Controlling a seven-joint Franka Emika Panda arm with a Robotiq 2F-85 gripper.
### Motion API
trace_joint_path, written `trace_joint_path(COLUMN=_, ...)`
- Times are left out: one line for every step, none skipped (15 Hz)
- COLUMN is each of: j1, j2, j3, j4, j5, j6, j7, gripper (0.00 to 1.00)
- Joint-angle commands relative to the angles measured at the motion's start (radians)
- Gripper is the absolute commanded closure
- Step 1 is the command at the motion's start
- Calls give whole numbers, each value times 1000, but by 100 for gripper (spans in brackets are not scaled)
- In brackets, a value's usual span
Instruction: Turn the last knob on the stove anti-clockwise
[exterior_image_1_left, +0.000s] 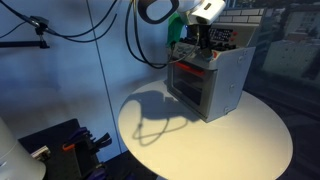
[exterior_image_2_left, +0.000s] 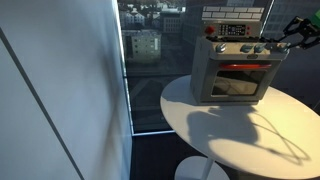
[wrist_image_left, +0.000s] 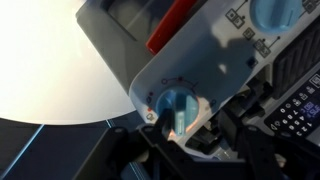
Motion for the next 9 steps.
trace_joint_path(j1=-7, j2=5, j3=14, j4=20, j5=40, j6=9, j7=-33, gripper=56)
trace_joint_path(j1=-7, j2=3, j3=13, j4=17, j5=41, j6=8, j7=-32, gripper=60)
trace_joint_path(j1=-9, j2=1, j3=13, j4=11, j5=40, j6=11, j7=-31, gripper=70)
trace_joint_path(j1=-10, j2=0, j3=14, j4=8, j5=41, j6=10, j7=-32, gripper=71)
trace_joint_path(j1=-9, j2=-3, j3=14, j4=2, j5=38, j6=13, j7=-29, gripper=82)
trace_joint_path(j1=-9, j2=-5, j3=13, j4=-1, j5=36, j6=13, j7=-28, gripper=91)
trace_joint_path(j1=-10, j2=-6, j3=13, j4=-4, j5=34, j6=14, j7=-27, gripper=88)
trace_joint_path(j1=-10, j2=-7, j3=13, j4=-4, j5=33, j6=14, j7=-26, gripper=88)
trace_joint_path(j1=-9, j2=-7, j3=12, j4=-5, j5=31, j6=14, j7=-24, gripper=88)
